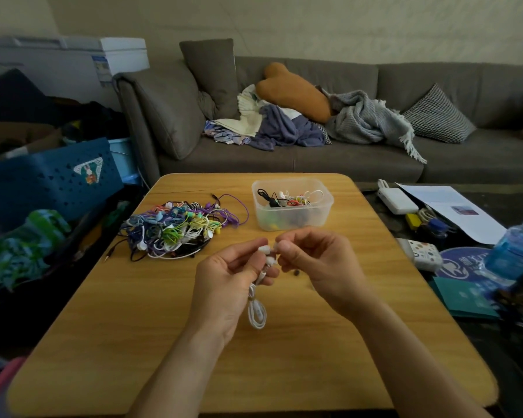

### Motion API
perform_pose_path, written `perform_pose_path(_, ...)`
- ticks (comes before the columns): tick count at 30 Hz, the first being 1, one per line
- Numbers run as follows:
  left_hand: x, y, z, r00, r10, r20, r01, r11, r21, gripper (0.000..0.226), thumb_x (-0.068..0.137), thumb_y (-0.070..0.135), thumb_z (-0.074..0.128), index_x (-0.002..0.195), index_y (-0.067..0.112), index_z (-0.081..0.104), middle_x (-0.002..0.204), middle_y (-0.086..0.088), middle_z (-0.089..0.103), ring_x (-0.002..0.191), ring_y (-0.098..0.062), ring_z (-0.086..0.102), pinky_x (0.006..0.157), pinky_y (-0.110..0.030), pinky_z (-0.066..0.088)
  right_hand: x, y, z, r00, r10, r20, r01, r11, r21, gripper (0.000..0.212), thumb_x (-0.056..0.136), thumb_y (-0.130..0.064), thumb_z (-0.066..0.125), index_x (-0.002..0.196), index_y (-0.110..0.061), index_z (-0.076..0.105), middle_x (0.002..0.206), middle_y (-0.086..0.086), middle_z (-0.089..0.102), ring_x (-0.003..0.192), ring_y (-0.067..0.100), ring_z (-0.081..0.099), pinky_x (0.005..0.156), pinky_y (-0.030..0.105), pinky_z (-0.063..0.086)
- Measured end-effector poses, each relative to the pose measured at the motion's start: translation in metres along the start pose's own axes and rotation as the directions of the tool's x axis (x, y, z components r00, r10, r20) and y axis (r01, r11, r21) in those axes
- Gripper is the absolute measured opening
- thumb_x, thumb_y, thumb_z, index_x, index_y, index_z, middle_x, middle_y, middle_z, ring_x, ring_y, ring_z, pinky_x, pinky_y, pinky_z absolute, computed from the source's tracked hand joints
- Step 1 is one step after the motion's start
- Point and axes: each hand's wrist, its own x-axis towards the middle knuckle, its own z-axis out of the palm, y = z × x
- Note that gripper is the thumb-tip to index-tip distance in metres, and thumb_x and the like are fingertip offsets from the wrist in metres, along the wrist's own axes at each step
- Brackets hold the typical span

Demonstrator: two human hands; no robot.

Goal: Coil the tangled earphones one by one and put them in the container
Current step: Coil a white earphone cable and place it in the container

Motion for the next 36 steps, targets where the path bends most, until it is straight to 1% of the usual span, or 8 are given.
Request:
perform_pose_path(3, -0.001, 0.000, -0.001, 1.000, 0.030, -0.006, -0.030, 0.998, 0.050, 0.016, 0.090, -0.001, 0.060, 0.100, 0.007, 0.069, 0.076, -0.012, 0.074, 0.063, -0.017, 0.069, 0.057, -0.021, 0.053, 0.001, 0.001, 0.001, 1.000, -0.024, -0.008, 0.024, 0.999, -0.049, 0.023, 0.078, -0.013, 0.072, 0.095, 0.003, 0.070, 0.084, 0.019, 0.073, 0.066, 0.015, 0.064, 0.060, 0.022, 0.052)
perform_pose_path(9, 0.000, 0.001, -0.001, 1.000, -0.028, 0.007, 0.028, 0.999, 0.022, 0.012, 0.091, -0.001, 0.059, 0.096, 0.002, 0.069, 0.069, -0.012, 0.070, 0.056, -0.015, 0.064, 0.052, -0.021, 0.050, 0.000, 0.001, -0.001, 0.999, -0.013, 0.031, 0.015, 0.998, -0.065, 0.020, 0.073, -0.013, 0.075, 0.089, -0.001, 0.075, 0.079, 0.009, 0.075, 0.066, 0.011, 0.064, 0.061, 0.020, 0.051)
perform_pose_path(12, 0.000, 0.000, -0.001, 0.994, -0.105, 0.006, 0.105, 0.993, -0.053, 0.011, 0.090, -0.002, 0.059, 0.094, 0.001, 0.069, 0.071, -0.013, 0.069, 0.057, -0.016, 0.062, 0.052, -0.022, 0.049, 0.000, 0.002, -0.003, 0.998, -0.010, 0.065, 0.016, 0.996, -0.088, 0.021, 0.074, -0.014, 0.076, 0.091, -0.002, 0.076, 0.087, 0.013, 0.076, 0.075, 0.021, 0.067, 0.068, 0.030, 0.056)
perform_pose_path(16, 0.001, -0.001, -0.002, 0.992, -0.122, -0.005, 0.122, 0.989, -0.087, 0.011, 0.090, -0.003, 0.058, 0.096, -0.002, 0.068, 0.070, -0.013, 0.069, 0.057, -0.016, 0.061, 0.051, -0.022, 0.049, -0.001, 0.001, -0.005, 0.994, 0.010, 0.106, -0.002, 0.997, -0.077, 0.022, 0.080, -0.013, 0.071, 0.098, 0.001, 0.073, 0.092, 0.019, 0.074, 0.083, 0.030, 0.069, 0.078, 0.042, 0.058)
perform_pose_path(21, 0.000, -0.002, -0.004, 0.983, -0.184, 0.024, 0.185, 0.981, -0.064, 0.010, 0.092, -0.005, 0.056, 0.096, -0.002, 0.065, 0.065, -0.012, 0.062, 0.048, -0.015, 0.053, 0.041, -0.022, 0.039, -0.002, -0.001, -0.005, 0.991, 0.047, 0.129, -0.033, 0.994, -0.103, 0.022, 0.075, -0.013, 0.074, 0.092, 0.001, 0.071, 0.087, 0.014, 0.074, 0.074, 0.023, 0.066, 0.074, 0.033, 0.057)
perform_pose_path(26, 0.001, 0.002, -0.006, 0.957, -0.262, 0.122, 0.273, 0.959, -0.082, 0.010, 0.092, -0.008, 0.050, 0.092, -0.003, 0.058, 0.066, -0.015, 0.057, 0.041, -0.013, 0.046, 0.037, -0.021, 0.030, -0.004, -0.004, -0.009, 0.984, 0.044, 0.174, -0.022, 0.992, -0.122, 0.023, 0.076, -0.010, 0.075, 0.094, 0.004, 0.071, 0.090, 0.019, 0.075, 0.084, 0.031, 0.071, 0.083, 0.040, 0.059)
perform_pose_path(31, 0.002, 0.005, -0.009, 0.913, -0.343, 0.222, 0.377, 0.916, -0.136, 0.026, 0.090, -0.014, 0.042, 0.075, 0.003, 0.056, 0.061, -0.013, 0.055, 0.037, -0.011, 0.040, 0.035, -0.018, 0.023, -0.005, -0.008, -0.010, 0.977, 0.058, 0.205, -0.035, 0.993, -0.115, 0.020, 0.077, -0.007, 0.074, 0.093, 0.004, 0.072, 0.089, 0.020, 0.074, 0.083, 0.030, 0.071, 0.080, 0.035, 0.059)
perform_pose_path(36, 0.001, 0.005, -0.010, 0.891, -0.372, 0.259, 0.417, 0.896, -0.149, 0.034, 0.086, -0.018, 0.037, 0.068, 0.006, 0.053, 0.059, -0.013, 0.053, 0.034, -0.011, 0.038, 0.034, -0.017, 0.019, -0.006, -0.012, -0.008, 0.976, 0.047, 0.213, -0.018, 0.991, -0.135, 0.016, 0.075, -0.011, 0.077, 0.088, -0.001, 0.075, 0.085, 0.010, 0.074, 0.072, 0.025, 0.062, 0.058, 0.028, 0.051)
